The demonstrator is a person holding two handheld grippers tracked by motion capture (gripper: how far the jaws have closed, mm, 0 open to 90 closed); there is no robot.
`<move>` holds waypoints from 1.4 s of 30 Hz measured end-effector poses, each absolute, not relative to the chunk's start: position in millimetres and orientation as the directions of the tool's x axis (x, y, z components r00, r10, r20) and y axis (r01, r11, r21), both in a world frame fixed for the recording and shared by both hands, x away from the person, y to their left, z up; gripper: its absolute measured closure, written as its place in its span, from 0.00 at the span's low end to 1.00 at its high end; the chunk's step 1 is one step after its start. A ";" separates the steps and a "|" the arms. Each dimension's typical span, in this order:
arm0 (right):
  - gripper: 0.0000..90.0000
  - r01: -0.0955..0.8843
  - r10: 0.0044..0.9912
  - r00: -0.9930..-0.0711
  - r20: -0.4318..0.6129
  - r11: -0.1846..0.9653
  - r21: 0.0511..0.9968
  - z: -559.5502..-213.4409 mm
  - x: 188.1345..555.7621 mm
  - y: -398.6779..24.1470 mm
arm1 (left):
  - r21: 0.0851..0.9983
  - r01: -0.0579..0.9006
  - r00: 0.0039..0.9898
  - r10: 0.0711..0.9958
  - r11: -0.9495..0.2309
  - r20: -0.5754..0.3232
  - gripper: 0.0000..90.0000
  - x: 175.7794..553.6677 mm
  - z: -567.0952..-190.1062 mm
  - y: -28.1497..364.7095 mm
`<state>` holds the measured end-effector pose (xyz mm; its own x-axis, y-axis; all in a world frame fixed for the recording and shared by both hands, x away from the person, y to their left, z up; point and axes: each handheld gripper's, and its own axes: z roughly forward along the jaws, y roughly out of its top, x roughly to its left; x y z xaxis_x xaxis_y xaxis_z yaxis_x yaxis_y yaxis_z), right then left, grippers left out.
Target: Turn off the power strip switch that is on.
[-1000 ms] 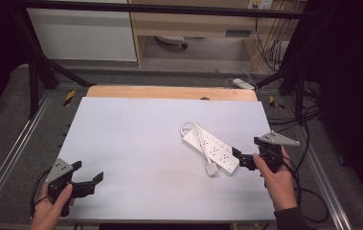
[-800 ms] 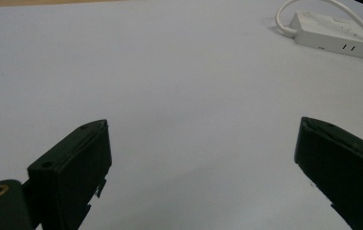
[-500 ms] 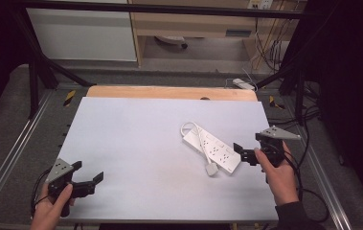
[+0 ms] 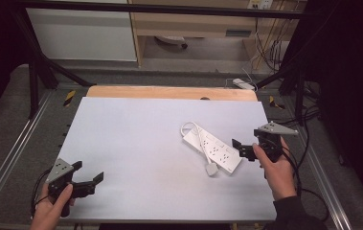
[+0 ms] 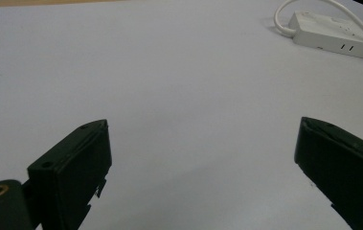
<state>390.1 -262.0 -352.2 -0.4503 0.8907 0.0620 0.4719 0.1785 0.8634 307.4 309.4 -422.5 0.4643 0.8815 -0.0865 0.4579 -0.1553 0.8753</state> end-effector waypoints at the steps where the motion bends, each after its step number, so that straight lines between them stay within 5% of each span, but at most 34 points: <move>1: 0.06 0.474 0.890 -0.452 0.063 0.179 0.862 -351.9 390.8 -261.6 | 0.875 0.458 0.464 0.881 -0.155 -0.086 0.06 307.4 -422.6 309.4; 42: 0.09 0.504 0.880 -0.474 0.022 0.251 0.826 -362.8 420.5 -234.1 | 0.873 0.458 0.477 0.875 -0.165 -0.084 0.06 307.3 -422.8 307.4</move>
<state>420.5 -234.1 -362.8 -0.4743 0.8801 0.0221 0.5044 0.2511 0.8261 307.3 307.4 -422.8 0.4769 0.8749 -0.0845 0.4581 -0.1653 0.8734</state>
